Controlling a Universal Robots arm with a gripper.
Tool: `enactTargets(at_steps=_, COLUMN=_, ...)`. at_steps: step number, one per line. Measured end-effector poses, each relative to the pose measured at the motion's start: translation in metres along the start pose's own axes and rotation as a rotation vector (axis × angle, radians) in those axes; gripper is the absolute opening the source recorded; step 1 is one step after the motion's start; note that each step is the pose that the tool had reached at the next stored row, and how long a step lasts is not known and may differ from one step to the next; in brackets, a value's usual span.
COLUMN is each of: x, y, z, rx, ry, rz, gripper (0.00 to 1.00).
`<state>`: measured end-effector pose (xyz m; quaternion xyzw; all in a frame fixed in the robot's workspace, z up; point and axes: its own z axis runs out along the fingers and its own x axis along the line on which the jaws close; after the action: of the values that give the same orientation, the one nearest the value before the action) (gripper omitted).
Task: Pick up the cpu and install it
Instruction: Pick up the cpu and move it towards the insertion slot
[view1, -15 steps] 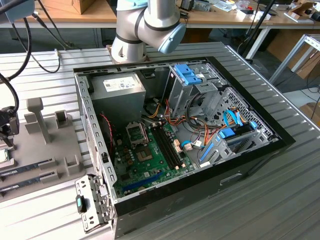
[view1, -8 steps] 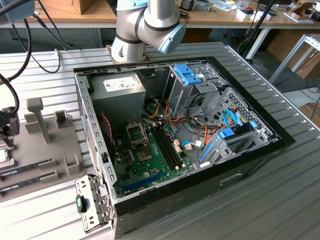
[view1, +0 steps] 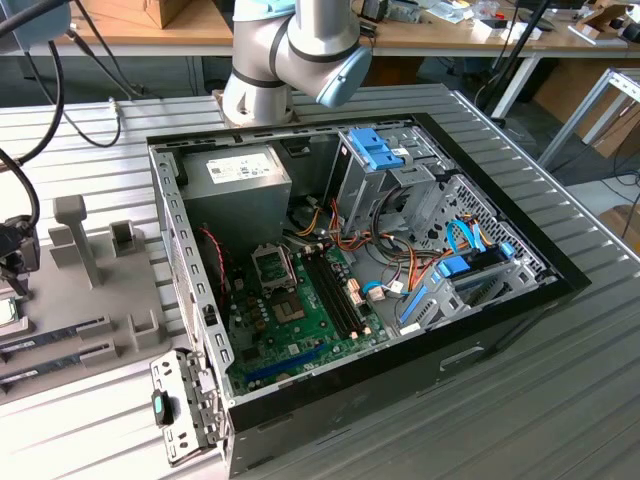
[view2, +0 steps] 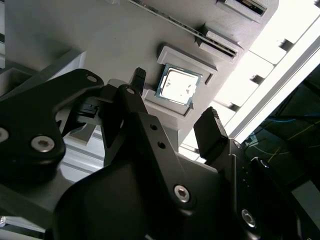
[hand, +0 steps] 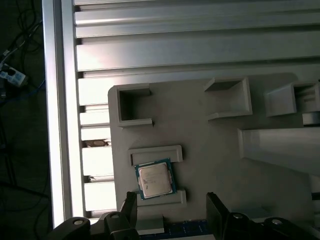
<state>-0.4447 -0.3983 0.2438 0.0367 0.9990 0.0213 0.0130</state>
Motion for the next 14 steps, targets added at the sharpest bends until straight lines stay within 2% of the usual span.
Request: enactTargets(at_steps=14, x=0.0001, y=-0.0002, z=0.0041, rx=-0.0001, ry=0.0014, rz=-0.036, gripper=0.66)
